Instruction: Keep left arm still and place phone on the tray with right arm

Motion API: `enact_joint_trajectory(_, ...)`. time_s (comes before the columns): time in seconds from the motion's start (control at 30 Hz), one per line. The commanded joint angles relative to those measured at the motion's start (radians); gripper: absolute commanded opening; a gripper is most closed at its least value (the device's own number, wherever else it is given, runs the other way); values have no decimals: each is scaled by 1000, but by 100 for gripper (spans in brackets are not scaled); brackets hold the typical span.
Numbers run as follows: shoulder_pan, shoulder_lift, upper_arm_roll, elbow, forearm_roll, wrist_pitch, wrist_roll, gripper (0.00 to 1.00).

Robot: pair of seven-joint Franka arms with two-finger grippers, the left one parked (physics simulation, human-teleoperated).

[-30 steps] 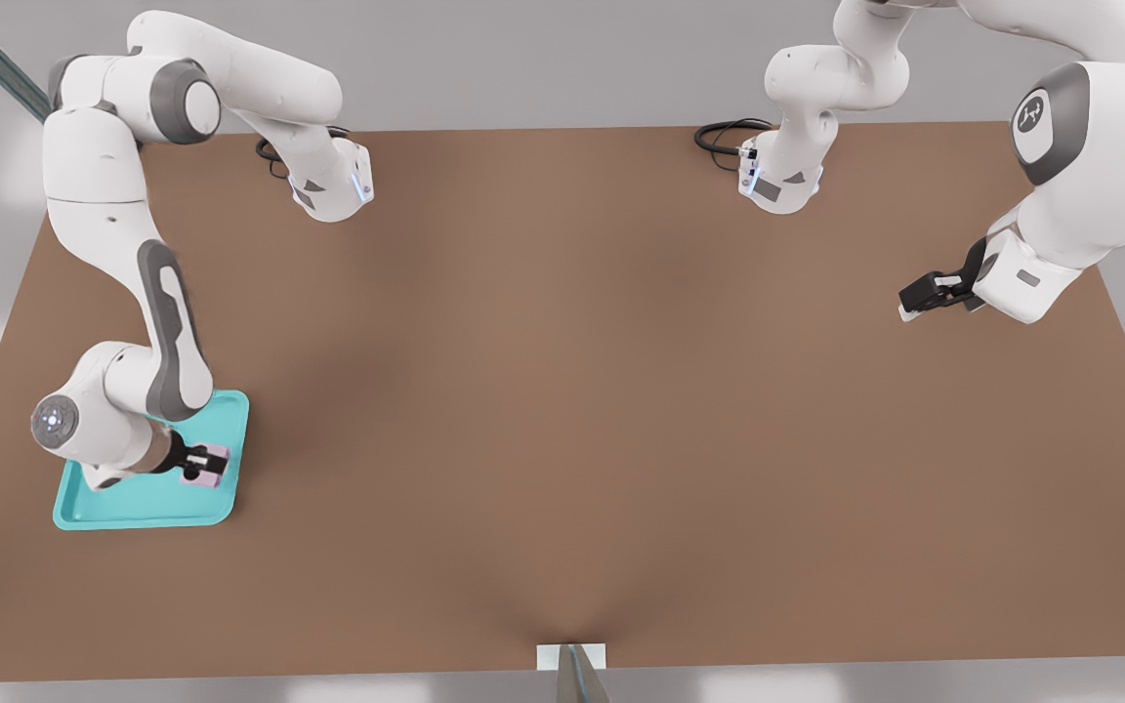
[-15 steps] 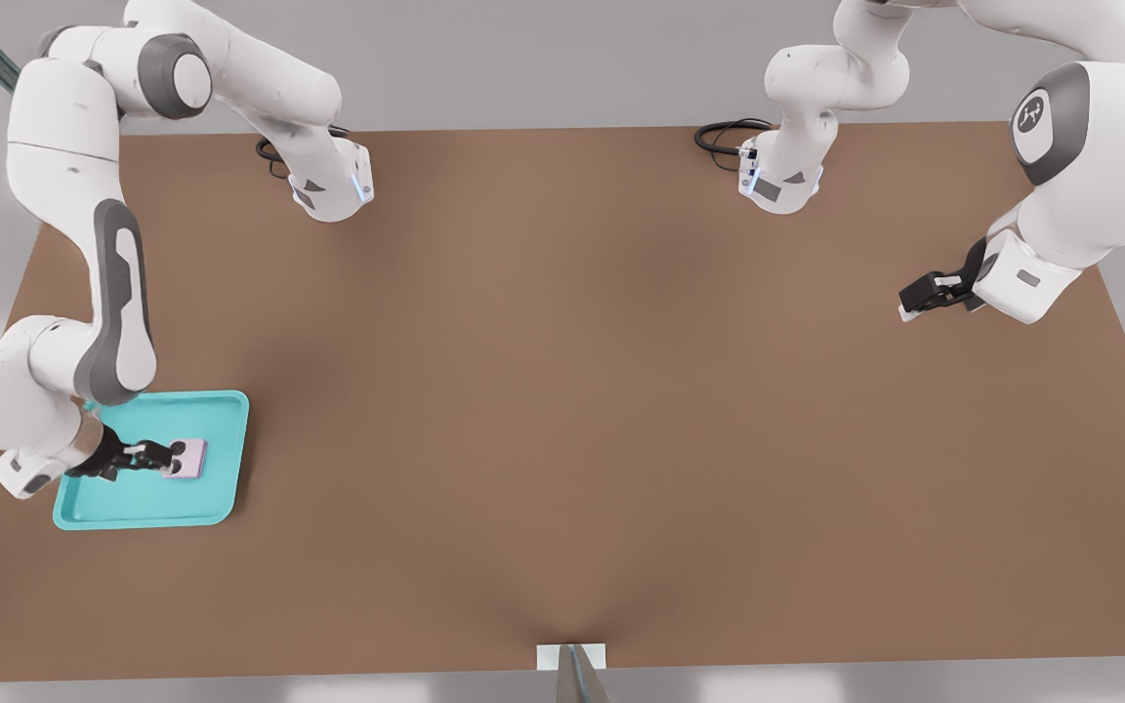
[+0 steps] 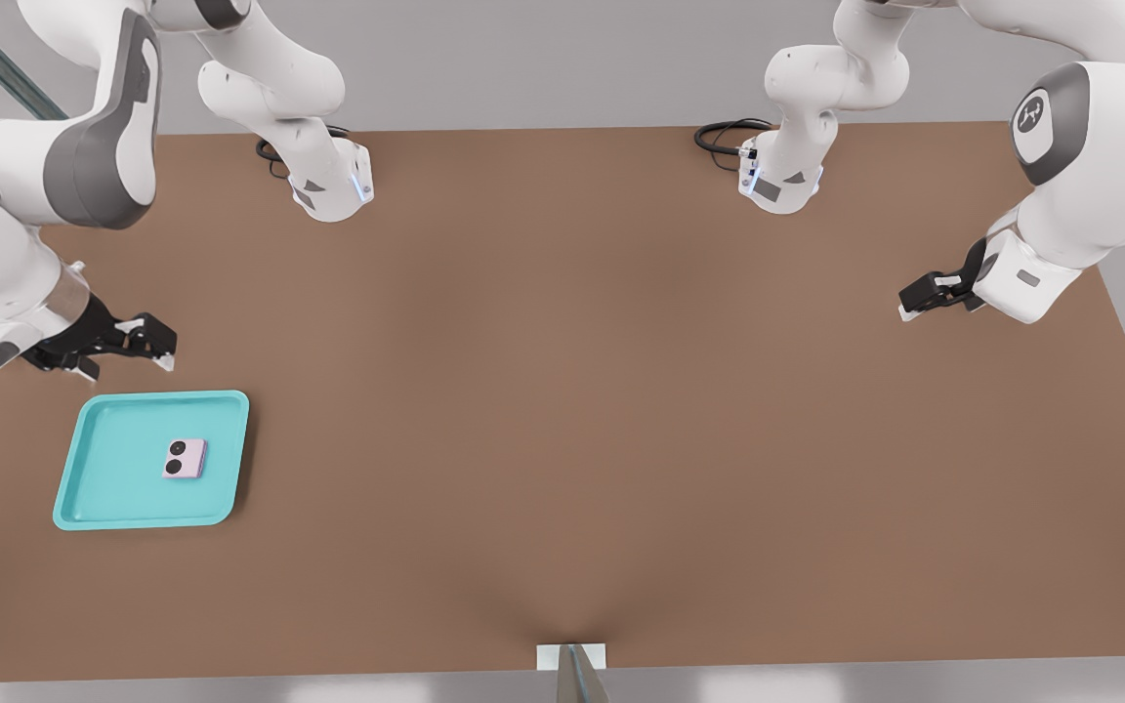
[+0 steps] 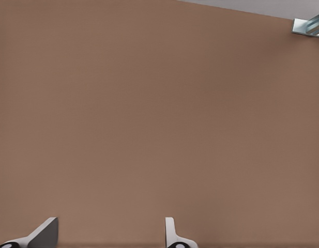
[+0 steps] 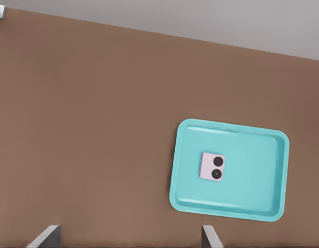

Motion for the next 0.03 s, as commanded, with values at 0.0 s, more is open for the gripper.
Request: enact_joint_trajectory(0.0,5,-4,0,-2,7,-55,146,100)
